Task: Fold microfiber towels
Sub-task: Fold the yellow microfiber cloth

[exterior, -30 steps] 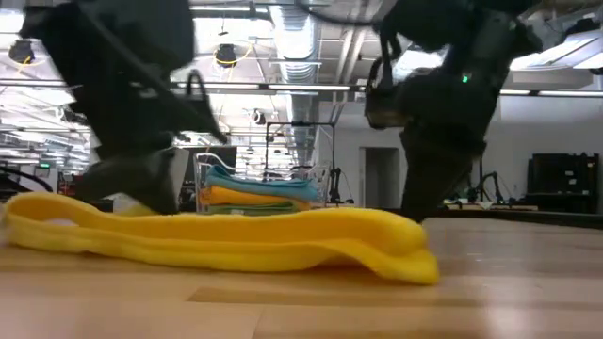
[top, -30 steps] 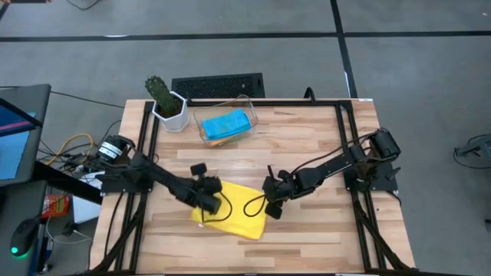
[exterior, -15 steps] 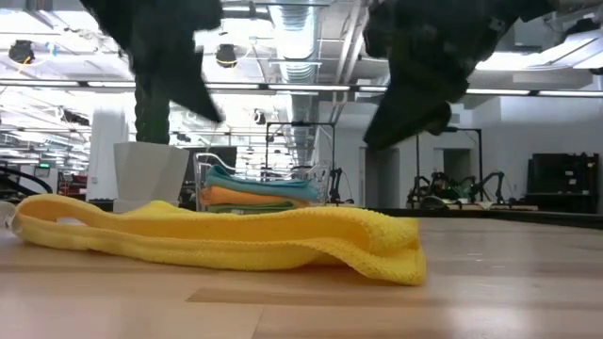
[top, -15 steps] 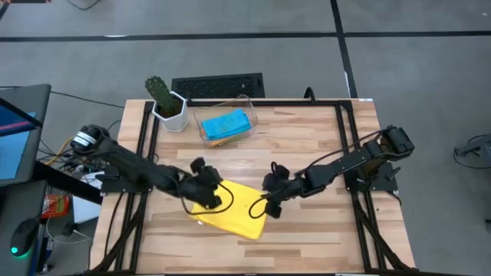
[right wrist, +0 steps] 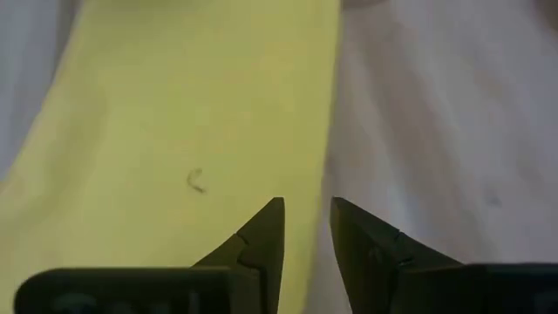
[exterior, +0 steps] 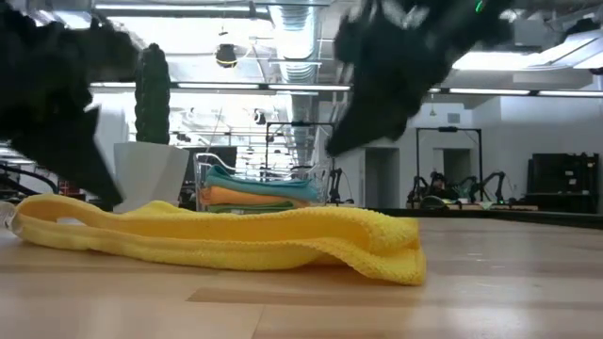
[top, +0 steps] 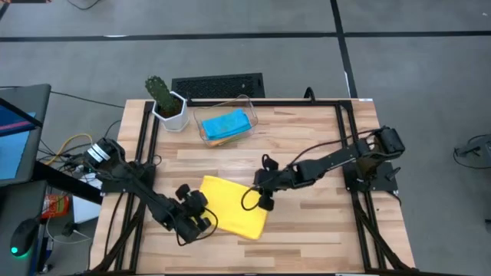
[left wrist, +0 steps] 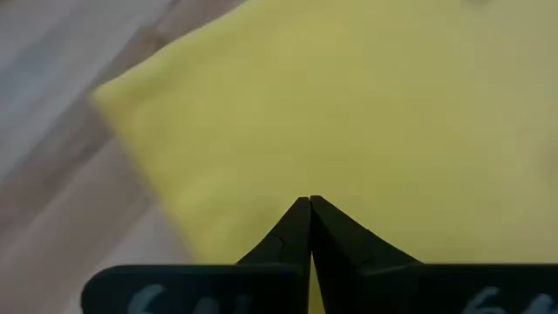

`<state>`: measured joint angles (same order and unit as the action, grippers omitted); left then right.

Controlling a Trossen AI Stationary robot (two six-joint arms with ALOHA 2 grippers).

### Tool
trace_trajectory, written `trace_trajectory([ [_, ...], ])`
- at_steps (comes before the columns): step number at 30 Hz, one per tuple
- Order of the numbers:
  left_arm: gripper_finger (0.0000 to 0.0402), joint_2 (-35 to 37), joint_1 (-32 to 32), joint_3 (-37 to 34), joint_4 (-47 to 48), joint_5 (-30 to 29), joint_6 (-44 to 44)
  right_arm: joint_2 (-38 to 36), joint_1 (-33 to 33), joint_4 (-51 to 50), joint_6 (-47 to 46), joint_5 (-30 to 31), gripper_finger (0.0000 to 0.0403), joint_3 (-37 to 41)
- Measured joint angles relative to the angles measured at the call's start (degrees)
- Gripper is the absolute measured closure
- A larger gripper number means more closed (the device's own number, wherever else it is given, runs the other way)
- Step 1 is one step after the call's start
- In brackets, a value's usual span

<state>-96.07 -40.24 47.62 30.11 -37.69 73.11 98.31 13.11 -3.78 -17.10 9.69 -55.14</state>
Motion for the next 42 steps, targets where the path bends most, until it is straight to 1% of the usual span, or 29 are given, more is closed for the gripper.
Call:
trace_trajectory([
  [2,0.0401,-0.7,-0.1,0.0,2.9,0.8,0.2,2.0,-1.5,0.8,1.0,-3.7,0.0283,0.4],
  [3,0.0401,-0.8,-0.1,-0.1,4.4,1.5,-0.4,3.3,-2.1,3.1,1.1,-5.7,0.0284,0.1],
  [5,0.0401,-0.7,0.2,-0.5,6.9,2.6,-3.2,4.9,-3.1,3.9,1.1,-8.1,0.0285,0.1],
  [8,0.0401,-0.6,1.3,-1.8,7.8,3.8,-7.3,7.1,-3.2,4.9,1.1,-8.3,0.0285,0.1],
  [10,0.0401,-0.6,2.5,-3.3,7.5,4.1,-9.6,7.9,-3.1,3.0,0.9,-8.3,0.0285,0.2],
  [16,0.0401,-0.3,7.7,-6.5,6.2,2.0,-14.6,9.5,-3.1,-1.2,-4.3,-8.0,0.0285,0.1],
  [19,0.0402,-0.4,10.8,-6.6,6.5,0.4,-24.1,9.2,-2.6,-0.6,-8.9,-7.6,0.0285,0.7],
  [22,0.0401,-0.1,15.3,-5.6,6.7,1.1,-34.6,8.6,-1.8,-0.3,-13.7,-6.1,0.0285,1.0],
  [25,0.0401,2.0,18.3,-3.4,7.9,2.2,-39.4,8.0,-1.0,0.0,-14.9,-4.4,0.0285,1.2],
  [28,0.0401,6.4,17.9,-2.5,7.7,0.9,-39.5,6.9,-1.0,1.2,-14.7,-3.9,0.0285,1.2],
  [32,0.0401,13.3,15.3,-2.4,7.7,-0.6,-38.8,6.0,-1.1,3.4,-12.8,-3.6,0.0285,1.2],
  [34,0.0401,16.7,13.3,-2.4,7.2,-1.2,-35.8,5.2,-1.0,4.3,-11.1,-3.7,0.0285,1.3],
  [35,0.0401,18.4,12.1,-2.5,6.4,-2.1,-33.0,5.0,-1.0,5.8,-9.4,-3.8,0.0285,1.2],
  [36,0.0401,20.1,10.8,-2.9,3.8,-4.0,-29.9,4.9,-1.0,7.2,-7.7,-3.8,0.0285,1.1],
  [38,0.0401,22.0,7.8,-4.6,-7.9,-9.2,-26.8,4.9,-0.8,8.3,-4.5,-4.2,0.0285,1.1],
  [40,0.0401,21.5,5.2,-7.0,-22.5,-13.0,-29.7,5.0,-1.1,10.4,-1.6,-5.9,0.0285,1.2],
  [42,0.0401,18.3,4.1,-9.2,-37.0,-13.6,-35.3,5.0,-1.5,13.5,0.2,-8.0,0.0285,1.4],
])
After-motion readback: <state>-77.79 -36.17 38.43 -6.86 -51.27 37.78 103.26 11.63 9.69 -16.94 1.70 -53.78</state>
